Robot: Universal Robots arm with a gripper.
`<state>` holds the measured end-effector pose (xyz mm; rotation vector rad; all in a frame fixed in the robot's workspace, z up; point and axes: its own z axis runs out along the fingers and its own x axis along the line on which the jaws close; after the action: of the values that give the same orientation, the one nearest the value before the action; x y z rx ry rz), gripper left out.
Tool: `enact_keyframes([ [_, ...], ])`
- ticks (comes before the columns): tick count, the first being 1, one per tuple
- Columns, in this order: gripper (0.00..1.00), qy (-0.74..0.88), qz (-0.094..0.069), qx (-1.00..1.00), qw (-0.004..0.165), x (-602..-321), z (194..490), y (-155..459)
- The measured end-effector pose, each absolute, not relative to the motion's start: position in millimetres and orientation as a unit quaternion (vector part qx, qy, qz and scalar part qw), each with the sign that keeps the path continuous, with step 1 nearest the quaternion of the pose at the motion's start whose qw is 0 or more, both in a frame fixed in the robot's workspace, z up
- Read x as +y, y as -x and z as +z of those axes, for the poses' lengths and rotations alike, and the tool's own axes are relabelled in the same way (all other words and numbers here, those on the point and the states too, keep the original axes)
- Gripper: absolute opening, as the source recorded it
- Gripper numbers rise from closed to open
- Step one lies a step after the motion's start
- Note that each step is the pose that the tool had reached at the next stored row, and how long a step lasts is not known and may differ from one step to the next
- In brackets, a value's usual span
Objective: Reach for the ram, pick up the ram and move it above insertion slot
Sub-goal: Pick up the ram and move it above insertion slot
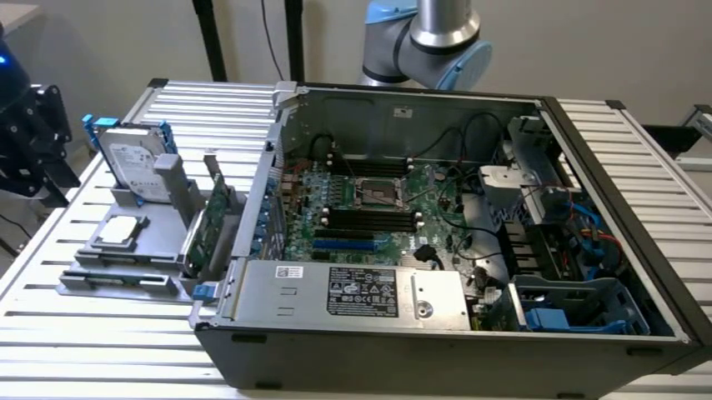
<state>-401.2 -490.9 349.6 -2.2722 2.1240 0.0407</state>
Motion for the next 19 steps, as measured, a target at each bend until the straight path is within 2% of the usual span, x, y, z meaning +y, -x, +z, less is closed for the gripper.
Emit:
enact_keyframes([
  [1, 0.36, 0.730, 0.013, 0.683, 0.016, -491, 349, 401],
  [2, 0.36, 0.730, 0.013, 0.683, 0.016, -491, 347, 401],
  [3, 0.42, 0.730, 0.013, 0.683, 0.015, -491, 345, 401],
  [19, 0.42, 0.730, 0.013, 0.683, 0.016, -494, 316, 401],
])
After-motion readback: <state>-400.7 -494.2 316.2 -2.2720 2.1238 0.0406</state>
